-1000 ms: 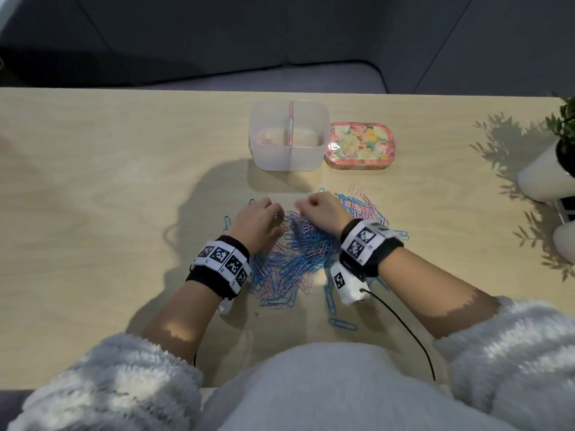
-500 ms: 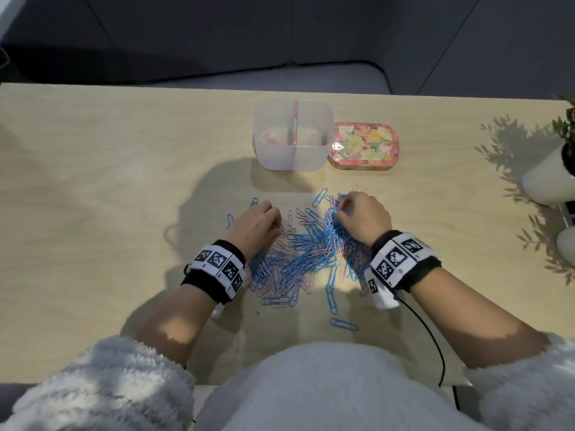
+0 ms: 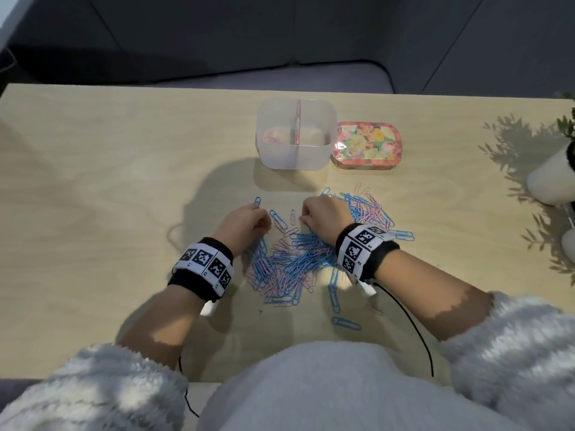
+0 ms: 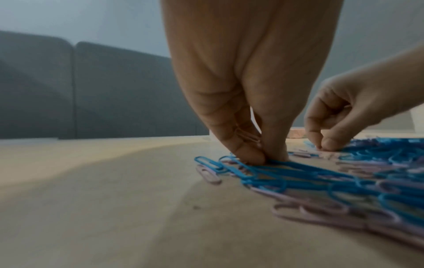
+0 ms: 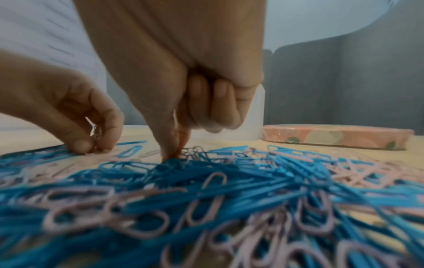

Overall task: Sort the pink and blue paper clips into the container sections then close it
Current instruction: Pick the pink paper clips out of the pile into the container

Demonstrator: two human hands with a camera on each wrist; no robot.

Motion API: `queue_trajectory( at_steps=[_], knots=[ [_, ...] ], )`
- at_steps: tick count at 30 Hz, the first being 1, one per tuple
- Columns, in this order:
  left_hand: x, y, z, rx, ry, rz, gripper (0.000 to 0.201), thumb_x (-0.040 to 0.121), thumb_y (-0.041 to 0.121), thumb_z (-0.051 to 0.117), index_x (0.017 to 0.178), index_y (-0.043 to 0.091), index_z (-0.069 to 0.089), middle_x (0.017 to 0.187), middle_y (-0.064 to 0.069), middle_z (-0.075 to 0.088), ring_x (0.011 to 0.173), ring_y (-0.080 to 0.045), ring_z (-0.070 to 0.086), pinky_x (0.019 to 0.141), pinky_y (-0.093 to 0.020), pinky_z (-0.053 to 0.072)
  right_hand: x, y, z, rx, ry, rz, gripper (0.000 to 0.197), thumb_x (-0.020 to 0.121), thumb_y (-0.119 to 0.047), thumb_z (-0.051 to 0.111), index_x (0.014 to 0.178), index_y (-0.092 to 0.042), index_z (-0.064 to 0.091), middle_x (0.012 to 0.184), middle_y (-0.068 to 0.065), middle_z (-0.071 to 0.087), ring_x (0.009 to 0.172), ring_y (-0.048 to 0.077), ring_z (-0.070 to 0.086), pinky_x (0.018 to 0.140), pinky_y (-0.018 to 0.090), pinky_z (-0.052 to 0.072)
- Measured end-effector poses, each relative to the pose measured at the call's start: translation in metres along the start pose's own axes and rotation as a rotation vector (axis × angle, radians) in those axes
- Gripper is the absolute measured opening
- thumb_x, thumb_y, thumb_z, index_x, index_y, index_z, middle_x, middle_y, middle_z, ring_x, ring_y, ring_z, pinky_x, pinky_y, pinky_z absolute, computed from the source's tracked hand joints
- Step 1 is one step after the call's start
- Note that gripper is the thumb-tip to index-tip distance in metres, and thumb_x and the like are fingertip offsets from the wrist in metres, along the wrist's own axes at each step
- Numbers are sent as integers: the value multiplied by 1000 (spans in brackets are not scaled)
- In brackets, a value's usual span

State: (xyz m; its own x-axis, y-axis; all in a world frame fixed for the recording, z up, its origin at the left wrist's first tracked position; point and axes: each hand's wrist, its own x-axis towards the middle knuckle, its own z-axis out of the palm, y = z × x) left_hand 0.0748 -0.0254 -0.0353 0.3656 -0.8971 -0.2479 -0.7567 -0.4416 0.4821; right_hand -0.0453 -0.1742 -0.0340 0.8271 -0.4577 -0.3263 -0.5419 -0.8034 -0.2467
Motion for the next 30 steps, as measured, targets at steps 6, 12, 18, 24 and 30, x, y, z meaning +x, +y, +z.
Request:
queue_trajectory(
  at_steps=[6, 12, 18, 24, 30],
  knots=[
    [9, 2, -1, 40, -60, -58, 11, 86, 10, 58, 91, 2, 64, 102, -14, 61, 98, -28, 55, 82, -30, 40, 2, 17, -18, 739, -62, 124, 16, 88, -15, 59, 75, -5, 63, 63, 6, 57, 50, 11, 53, 51, 22, 42],
    [9, -10, -7, 22, -35, -84, 11, 86, 5, 55, 90, 3, 65, 100, -14, 60, 96, -30, 56, 82, -33, 41, -1, 24, -27, 1507, -176, 409, 20, 90, -5, 47, 71, -7, 51, 66, 7, 50, 40, 7, 51, 36, 15, 39],
    [10, 7, 3, 26, 4, 7, 18, 91, 19, 52, 100, 7, 60, 101, -12, 55, 97, -26, 50, 85, -36, 39, 7, 6, -20, 1471, -198, 408, 11, 88, -4, 42, 82, -7, 52, 69, 4, 48, 46, 13, 44, 37, 16, 33],
    [19, 11, 10, 82, -46, 0, 18, 87, 24, 59, 93, 8, 60, 102, -10, 55, 99, -25, 50, 84, -35, 41, 13, -2, -9, 294, -93, -101, 13, 78, -18, 66, 90, -17, 68, 75, -3, 55, 71, 13, 50, 67, 24, 36],
    [10, 9, 2, -351, -22, -125, 6, 90, 13, 53, 96, 14, 53, 84, -2, 63, 82, -20, 59, 75, -30, 47, 12, 3, -14, 143, -143, -168, 15, 84, -17, 59, 97, -10, 61, 99, 2, 64, 92, 20, 56, 74, 27, 35]
  ],
)
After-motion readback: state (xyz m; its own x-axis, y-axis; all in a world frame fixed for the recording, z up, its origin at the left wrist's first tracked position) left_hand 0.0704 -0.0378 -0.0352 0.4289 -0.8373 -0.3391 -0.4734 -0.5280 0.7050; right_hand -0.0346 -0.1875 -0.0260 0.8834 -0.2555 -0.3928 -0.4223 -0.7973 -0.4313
